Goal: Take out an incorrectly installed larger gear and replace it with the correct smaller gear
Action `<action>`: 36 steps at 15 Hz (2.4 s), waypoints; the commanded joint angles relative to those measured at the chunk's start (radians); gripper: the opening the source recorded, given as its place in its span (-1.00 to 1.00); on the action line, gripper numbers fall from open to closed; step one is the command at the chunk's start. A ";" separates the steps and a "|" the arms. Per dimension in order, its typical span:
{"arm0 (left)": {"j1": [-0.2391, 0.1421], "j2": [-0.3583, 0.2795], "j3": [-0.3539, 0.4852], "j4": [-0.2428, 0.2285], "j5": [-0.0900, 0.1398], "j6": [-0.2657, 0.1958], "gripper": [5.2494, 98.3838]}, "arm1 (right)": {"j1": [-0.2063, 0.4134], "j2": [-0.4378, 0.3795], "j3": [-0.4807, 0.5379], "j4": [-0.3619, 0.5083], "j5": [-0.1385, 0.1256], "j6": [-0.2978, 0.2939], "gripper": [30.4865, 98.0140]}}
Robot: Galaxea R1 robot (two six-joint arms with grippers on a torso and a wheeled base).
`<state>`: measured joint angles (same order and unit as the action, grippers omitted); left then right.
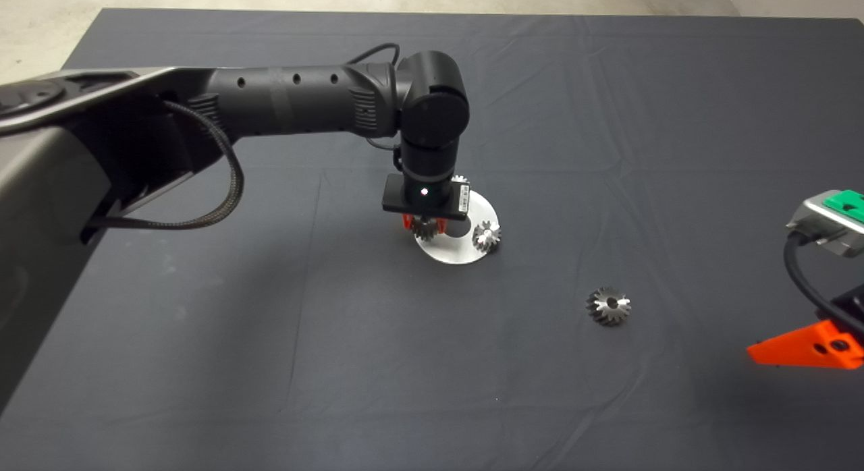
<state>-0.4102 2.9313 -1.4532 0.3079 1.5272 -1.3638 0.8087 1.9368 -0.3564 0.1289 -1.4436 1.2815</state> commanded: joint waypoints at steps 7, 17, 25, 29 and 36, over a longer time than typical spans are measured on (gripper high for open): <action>0.002 0.000 0.024 0.048 0.014 0.002 -0.39 | 0.016 0.002 0.004 0.031 -0.001 0.007 0.83; 0.002 -0.010 0.056 0.077 0.027 0.002 -0.39 | 0.015 0.000 0.004 0.031 -0.001 0.007 0.83; 0.002 -0.011 0.080 0.097 0.042 0.002 -0.39 | 0.015 0.000 0.005 0.031 -0.001 0.007 0.83; 0.002 -0.013 0.116 0.135 0.044 -0.003 -0.39 | 0.015 0.000 0.004 0.031 -0.001 0.007 0.83; 0.002 -0.053 0.143 0.132 0.056 -0.004 -0.39 | 0.012 0.003 0.004 0.031 -0.002 0.006 0.83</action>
<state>-0.3906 2.8979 -1.3372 0.4285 1.5255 -1.3666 0.8087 1.9368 -0.3564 0.1289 -1.4440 1.2815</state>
